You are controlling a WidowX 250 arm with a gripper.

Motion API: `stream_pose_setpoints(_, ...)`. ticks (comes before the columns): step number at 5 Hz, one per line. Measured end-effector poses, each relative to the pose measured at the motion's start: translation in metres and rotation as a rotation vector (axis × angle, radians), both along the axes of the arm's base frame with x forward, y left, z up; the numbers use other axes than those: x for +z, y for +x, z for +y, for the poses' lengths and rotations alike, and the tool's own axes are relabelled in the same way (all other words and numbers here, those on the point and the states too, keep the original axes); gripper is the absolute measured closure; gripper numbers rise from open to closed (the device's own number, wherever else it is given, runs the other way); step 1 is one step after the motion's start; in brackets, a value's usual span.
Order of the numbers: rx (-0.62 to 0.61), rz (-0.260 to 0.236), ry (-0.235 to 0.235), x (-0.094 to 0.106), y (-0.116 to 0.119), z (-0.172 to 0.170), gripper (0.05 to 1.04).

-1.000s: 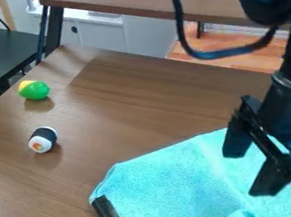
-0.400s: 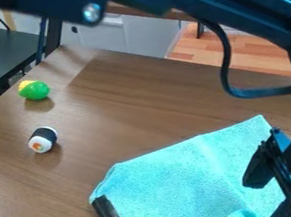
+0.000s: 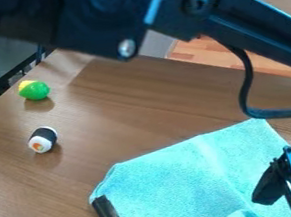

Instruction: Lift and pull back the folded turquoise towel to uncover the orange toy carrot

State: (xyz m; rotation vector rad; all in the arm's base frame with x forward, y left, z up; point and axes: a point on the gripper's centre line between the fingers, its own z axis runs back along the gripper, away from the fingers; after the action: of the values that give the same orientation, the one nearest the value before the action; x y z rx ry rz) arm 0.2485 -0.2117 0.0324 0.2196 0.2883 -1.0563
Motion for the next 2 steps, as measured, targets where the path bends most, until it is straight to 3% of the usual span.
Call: stream_pose_setpoints(2, -0.013, 0.015, 0.022, -0.0133, -0.0019, 0.0000, 0.127)
